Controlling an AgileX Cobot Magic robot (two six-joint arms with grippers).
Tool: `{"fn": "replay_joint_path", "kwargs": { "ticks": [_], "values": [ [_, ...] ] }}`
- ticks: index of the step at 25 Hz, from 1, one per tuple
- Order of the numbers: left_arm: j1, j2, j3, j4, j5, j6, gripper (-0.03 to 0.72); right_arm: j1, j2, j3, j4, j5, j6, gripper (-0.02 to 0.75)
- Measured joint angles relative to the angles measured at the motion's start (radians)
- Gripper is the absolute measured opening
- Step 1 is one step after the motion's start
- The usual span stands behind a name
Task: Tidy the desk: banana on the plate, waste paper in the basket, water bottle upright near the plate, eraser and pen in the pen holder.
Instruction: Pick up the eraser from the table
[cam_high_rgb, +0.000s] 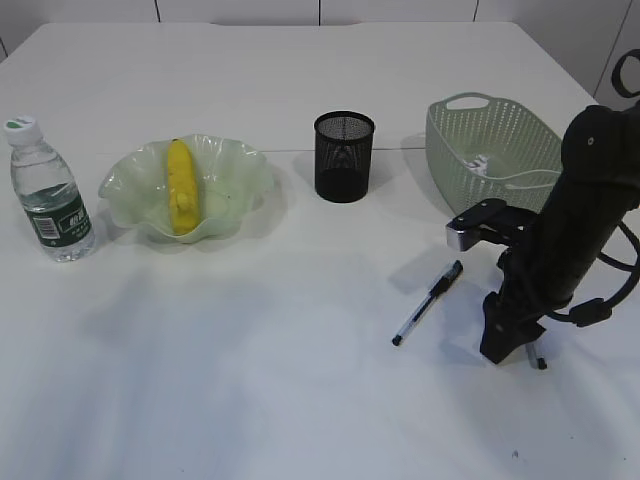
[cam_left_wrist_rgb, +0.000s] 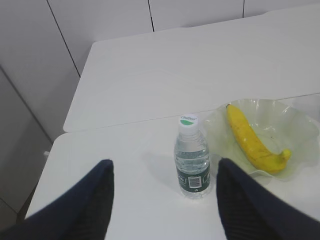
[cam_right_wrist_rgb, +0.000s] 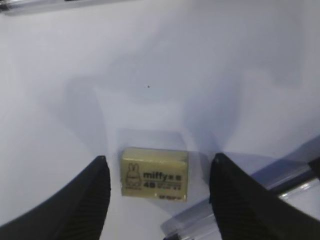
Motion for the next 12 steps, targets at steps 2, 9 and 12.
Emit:
{"fn": "replay_joint_path", "kwargs": {
  "ticks": [2, 9, 12],
  "values": [
    [0.000, 0.000, 0.000, 0.000, 0.000, 0.000, 0.456, 0.000, 0.000, 0.000, 0.001, 0.013, 0.002, 0.473],
    [0.000, 0.000, 0.000, 0.000, 0.002, 0.000, 0.456, 0.000, 0.000, 0.000, 0.003, 0.020, 0.007, 0.449],
    [0.000, 0.000, 0.000, 0.000, 0.002, 0.000, 0.456, 0.000, 0.002, 0.000, 0.003, 0.020, 0.007, 0.405]
  ]
}}
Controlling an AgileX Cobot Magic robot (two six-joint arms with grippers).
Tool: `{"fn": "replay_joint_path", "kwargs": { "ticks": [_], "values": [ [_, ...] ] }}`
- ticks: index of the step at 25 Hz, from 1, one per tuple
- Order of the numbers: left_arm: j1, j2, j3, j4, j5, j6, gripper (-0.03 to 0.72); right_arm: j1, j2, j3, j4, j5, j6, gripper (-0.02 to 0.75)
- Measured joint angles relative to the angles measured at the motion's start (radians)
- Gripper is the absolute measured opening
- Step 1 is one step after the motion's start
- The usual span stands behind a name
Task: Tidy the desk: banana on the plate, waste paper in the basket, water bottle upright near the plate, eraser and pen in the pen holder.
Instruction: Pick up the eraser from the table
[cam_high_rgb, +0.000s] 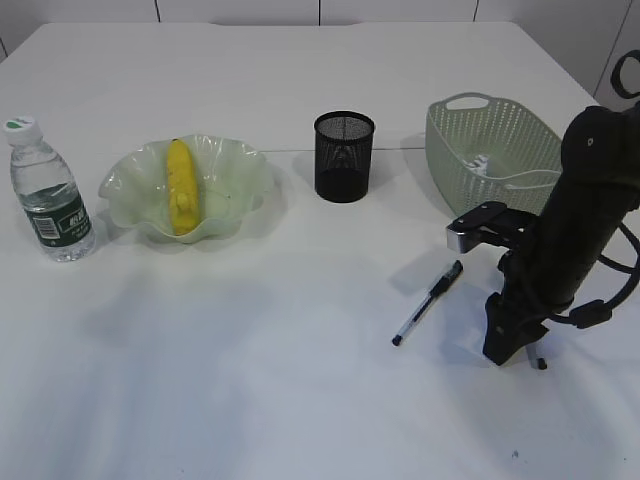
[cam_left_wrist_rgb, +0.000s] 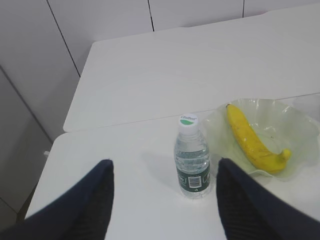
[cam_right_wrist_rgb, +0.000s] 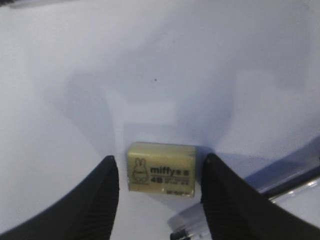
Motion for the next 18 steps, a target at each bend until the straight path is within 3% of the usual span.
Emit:
{"fn": "replay_joint_path", "kwargs": {
  "ticks": [6, 13, 18],
  "values": [
    [0.000, 0.000, 0.000, 0.000, 0.000, 0.000, 0.456, 0.000, 0.002, 0.000, 0.000, 0.000, 0.002, 0.386],
    [0.000, 0.000, 0.000, 0.000, 0.000, 0.000, 0.456, 0.000, 0.003, 0.000, 0.000, 0.000, 0.004, 0.287],
    [0.000, 0.000, 0.000, 0.000, 0.000, 0.000, 0.456, 0.000, 0.003, 0.000, 0.002, 0.000, 0.010, 0.277]
  ]
}}
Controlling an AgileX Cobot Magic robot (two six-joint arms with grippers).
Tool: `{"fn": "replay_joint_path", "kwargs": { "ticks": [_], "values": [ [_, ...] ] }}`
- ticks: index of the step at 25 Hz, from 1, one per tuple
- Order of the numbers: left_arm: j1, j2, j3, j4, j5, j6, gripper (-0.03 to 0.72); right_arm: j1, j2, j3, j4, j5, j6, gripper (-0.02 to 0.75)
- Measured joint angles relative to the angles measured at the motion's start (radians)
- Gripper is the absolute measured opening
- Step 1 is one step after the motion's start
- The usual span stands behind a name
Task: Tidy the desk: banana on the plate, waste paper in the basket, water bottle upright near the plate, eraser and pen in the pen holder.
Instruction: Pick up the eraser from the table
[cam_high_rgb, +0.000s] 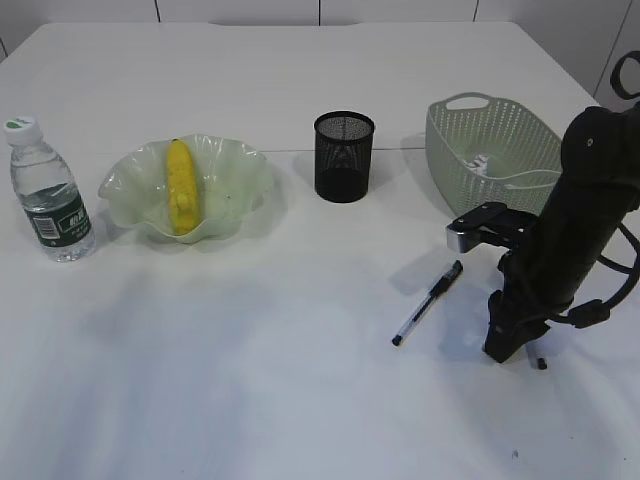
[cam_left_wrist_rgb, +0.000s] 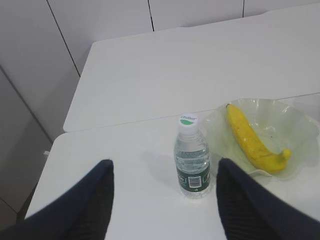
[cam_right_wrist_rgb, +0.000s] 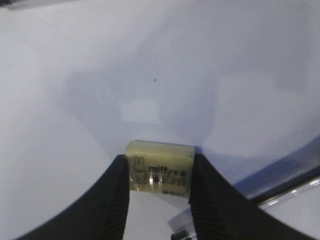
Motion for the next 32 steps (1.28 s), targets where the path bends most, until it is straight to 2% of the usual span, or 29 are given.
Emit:
{"fn": "replay_joint_path", "kwargs": {
  "ticks": [6, 11, 21, 32],
  "values": [
    [0.000, 0.000, 0.000, 0.000, 0.000, 0.000, 0.456, 0.000, 0.000, 0.000, 0.004, 0.002, 0.012, 0.275],
    [0.000, 0.000, 0.000, 0.000, 0.000, 0.000, 0.456, 0.000, 0.007, -0.012, 0.064, 0.026, 0.020, 0.273],
    [0.000, 0.000, 0.000, 0.000, 0.008, 0.000, 0.456, 0.000, 0.016, -0.109, 0.101, 0.107, 0.022, 0.272],
    [0.000, 0.000, 0.000, 0.000, 0.015, 0.000, 0.454, 0.000, 0.017, -0.280, 0.261, 0.186, 0.024, 0.272]
  ]
}}
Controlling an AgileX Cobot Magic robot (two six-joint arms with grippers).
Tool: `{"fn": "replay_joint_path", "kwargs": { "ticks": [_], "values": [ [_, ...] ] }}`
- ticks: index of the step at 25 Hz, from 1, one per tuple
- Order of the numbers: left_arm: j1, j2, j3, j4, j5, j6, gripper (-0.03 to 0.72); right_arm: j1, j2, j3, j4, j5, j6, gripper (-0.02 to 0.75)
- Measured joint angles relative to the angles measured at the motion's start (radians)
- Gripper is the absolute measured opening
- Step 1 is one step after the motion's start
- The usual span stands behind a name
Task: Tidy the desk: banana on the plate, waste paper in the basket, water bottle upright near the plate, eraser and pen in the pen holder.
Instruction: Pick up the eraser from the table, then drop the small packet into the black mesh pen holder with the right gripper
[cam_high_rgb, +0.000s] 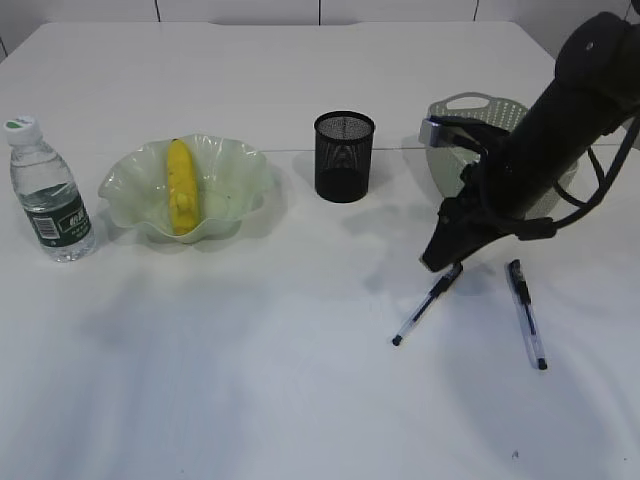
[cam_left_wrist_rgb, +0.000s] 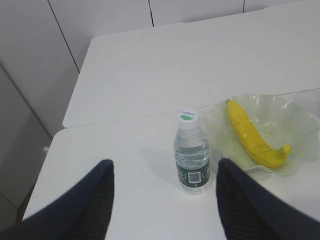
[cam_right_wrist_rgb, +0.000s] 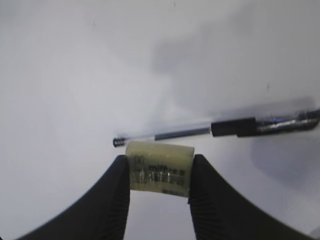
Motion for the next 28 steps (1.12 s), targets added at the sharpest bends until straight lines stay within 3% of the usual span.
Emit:
{"fn": "replay_joint_path", "kwargs": {
  "ticks": [12, 22, 28],
  "values": [
    [0.000, 0.000, 0.000, 0.000, 0.013, 0.000, 0.454, 0.000, 0.004, -0.213, 0.164, -0.010, 0.002, 0.271],
    [0.000, 0.000, 0.000, 0.000, -0.006, 0.000, 0.447, 0.000, 0.004, -0.258, 0.284, -0.190, -0.005, 0.271],
    [0.000, 0.000, 0.000, 0.000, -0.019, 0.000, 0.445, 0.000, 0.004, -0.258, 0.424, -0.307, -0.114, 0.271]
  ]
}}
